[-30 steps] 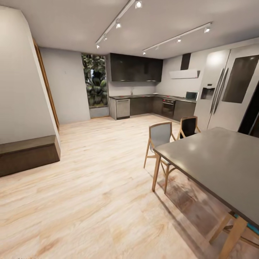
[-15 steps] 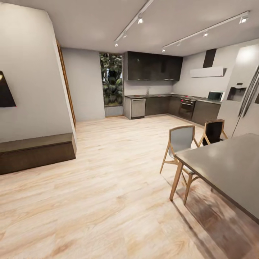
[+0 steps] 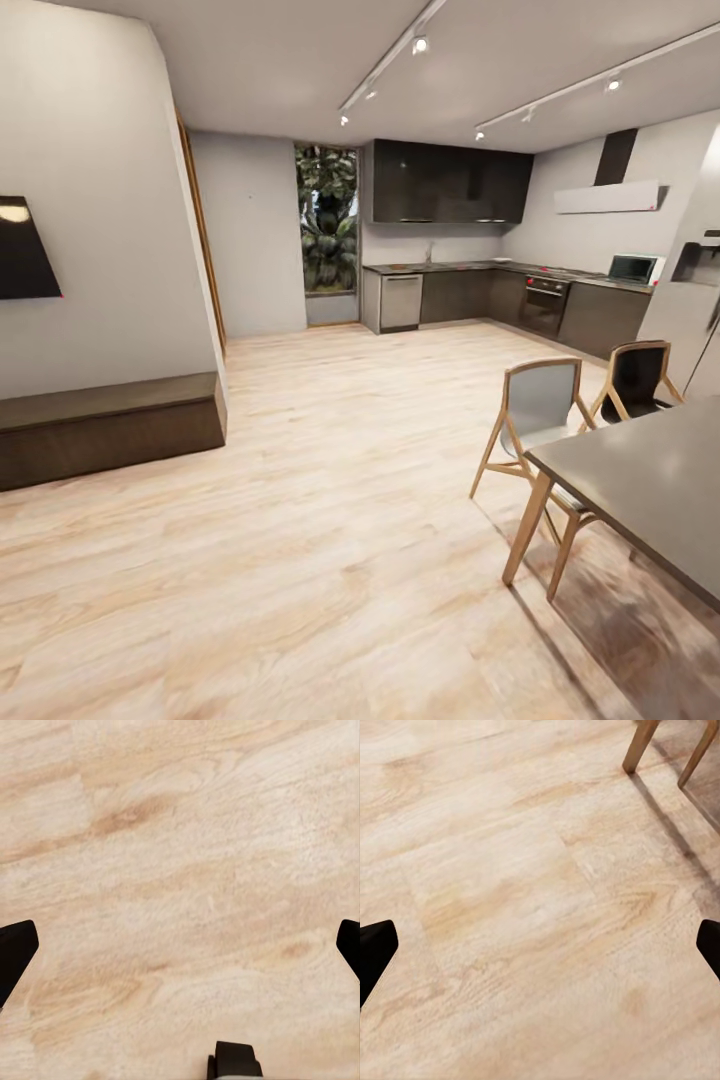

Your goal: In the kitchen, take the Vidalia onion out of the sink, dice it on the chopping board with the paring knife, put the diced onion into the bowl on the countertop, then place both the paring knife and the chopping board into the sink.

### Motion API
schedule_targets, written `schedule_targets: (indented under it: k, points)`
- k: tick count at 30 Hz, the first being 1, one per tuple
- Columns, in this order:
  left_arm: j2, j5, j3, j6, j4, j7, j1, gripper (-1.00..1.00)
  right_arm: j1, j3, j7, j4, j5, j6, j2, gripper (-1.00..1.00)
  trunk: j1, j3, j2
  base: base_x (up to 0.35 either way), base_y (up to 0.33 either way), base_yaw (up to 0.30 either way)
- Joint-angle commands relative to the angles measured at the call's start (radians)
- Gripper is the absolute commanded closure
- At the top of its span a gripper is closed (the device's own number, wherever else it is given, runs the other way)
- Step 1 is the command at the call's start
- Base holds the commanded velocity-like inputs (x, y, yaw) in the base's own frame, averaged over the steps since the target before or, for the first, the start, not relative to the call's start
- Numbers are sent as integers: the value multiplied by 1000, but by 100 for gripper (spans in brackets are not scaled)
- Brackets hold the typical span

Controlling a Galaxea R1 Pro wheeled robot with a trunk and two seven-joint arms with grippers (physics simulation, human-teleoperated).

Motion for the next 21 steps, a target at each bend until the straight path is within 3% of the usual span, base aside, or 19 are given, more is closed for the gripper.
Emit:
schedule_targets:
  k: [1, 21]
  points:
    - [0, 1, 1, -2, 0, 0, 0, -100, 0, 0, -3, 0, 0, -3, 0, -100, 1, -1, 0, 307, 12, 1]
    - [-1, 1, 1, -2, 0, 0, 0, -100, 0, 0, -3, 0, 1, -3, 0, -100, 1, -1, 0, 323, 14, 0]
